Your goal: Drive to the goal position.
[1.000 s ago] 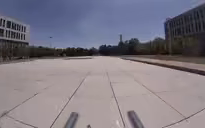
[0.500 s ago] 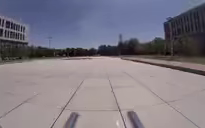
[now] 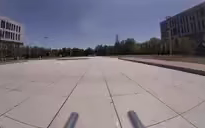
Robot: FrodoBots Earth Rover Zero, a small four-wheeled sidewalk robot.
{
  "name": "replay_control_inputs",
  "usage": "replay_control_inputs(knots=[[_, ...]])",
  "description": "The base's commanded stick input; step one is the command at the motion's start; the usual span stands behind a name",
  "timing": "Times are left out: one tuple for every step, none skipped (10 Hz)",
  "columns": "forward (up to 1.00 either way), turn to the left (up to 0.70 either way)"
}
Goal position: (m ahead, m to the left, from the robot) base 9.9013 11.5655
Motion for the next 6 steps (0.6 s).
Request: replay_control_inputs(knots=[[0.70,-0.20],[0.70,-0.16],[0.70,0.01],[0.70,0.01],[0.70,0.01],[0.70,0.01]])
